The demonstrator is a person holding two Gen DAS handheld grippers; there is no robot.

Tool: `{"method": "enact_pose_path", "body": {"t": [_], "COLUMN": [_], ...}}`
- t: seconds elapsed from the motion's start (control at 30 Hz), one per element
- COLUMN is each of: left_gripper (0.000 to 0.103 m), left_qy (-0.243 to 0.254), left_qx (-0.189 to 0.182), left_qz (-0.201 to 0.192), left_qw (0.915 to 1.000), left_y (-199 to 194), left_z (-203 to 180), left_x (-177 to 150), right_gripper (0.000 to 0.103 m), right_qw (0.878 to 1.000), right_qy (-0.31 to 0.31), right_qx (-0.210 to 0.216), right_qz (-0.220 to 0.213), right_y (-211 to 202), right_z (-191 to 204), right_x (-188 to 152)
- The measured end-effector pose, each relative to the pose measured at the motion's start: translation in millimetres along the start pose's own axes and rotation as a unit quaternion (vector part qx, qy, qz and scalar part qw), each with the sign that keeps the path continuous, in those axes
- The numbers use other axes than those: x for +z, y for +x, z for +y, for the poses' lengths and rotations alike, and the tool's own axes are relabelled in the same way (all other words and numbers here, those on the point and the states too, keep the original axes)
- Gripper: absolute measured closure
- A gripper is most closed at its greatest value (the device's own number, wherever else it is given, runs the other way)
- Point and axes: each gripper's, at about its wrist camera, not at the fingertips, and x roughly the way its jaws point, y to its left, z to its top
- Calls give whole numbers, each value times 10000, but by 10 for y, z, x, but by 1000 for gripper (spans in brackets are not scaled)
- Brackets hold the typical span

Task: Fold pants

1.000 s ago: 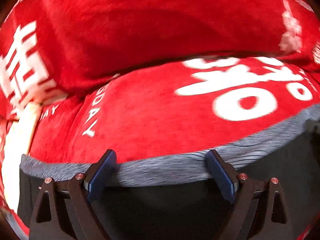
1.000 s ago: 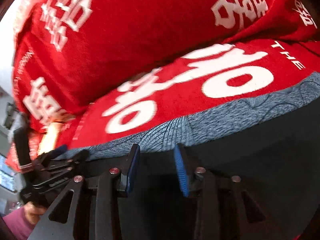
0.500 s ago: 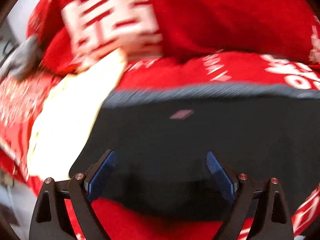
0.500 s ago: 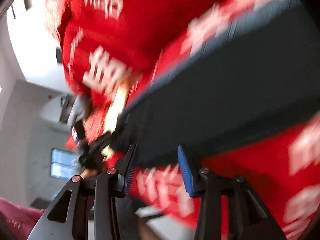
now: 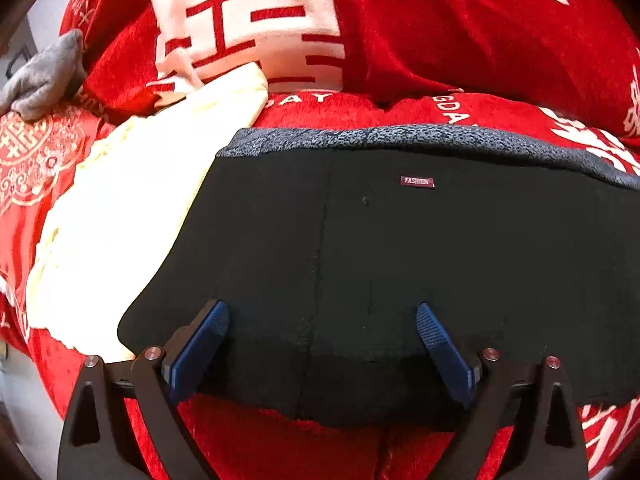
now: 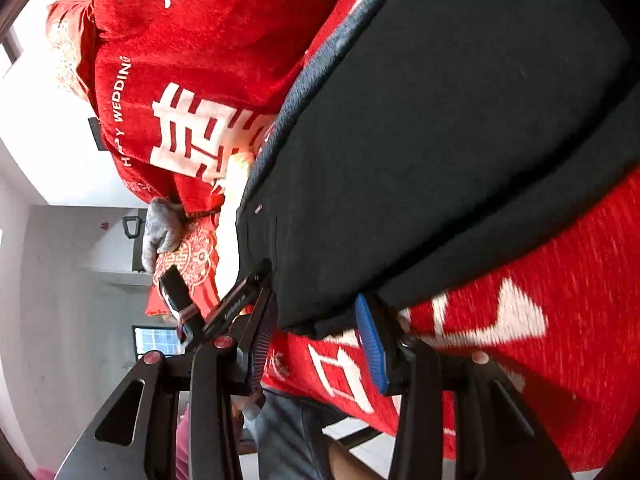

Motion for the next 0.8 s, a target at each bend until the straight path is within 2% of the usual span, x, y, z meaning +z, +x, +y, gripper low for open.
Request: {"method": "enact_pose_path", "body": {"t": [0.07, 0.13, 0.27, 0.4, 0.47, 0.5, 0.6, 0.67, 0.73, 0.8], "left_gripper": [6, 6, 6, 5, 5, 5, 5, 5, 5, 5], "left_qy": [-2, -14, 57, 109, 94, 81, -49, -45, 83, 260], "left_qx": [-29, -77, -151, -78, -16, -47, -445, -687, -943, -1203], "left_qz": [-19, -11, 0, -58, 52, 85, 105, 49, -5, -48], "left_qw": [10000, 10000, 9999, 9999, 9999, 9999, 9989, 9976, 9955, 9924], "left_y": [5, 6, -3, -11, -61, -107, -283, -404, -508, -595], "left_z": [2, 13, 23, -7, -13, -15, -50, -180, -388, -632], "left_x": [8, 15, 3, -11, 15, 18, 16, 38, 77, 116], "right_gripper": [58, 93, 94, 94, 94, 90, 84, 72, 69, 69], "right_qw": [9998, 9987, 9981, 9947, 9975, 9973, 9926, 9877, 9857, 9845], "right_qy": [-60, 21, -319, -383, -164, -138, -569, -658, -383, -3], "right_qx": [-145, -499, -466, -938, -667, -700, -1010, -1248, -1299, -1169], "right_qz": [-87, -136, -254, -164, -171, -147, -365, -672, -1004, -1308], "right_y": [19, 26, -85, -28, -78, -142, -495, -787, -1092, -1351], "right_z": [26, 35, 261, 56, -26, -16, 78, 55, -75, -225], "right_x": [58, 110, -31, -163, -159, -147, -117, -63, 34, 129]}}
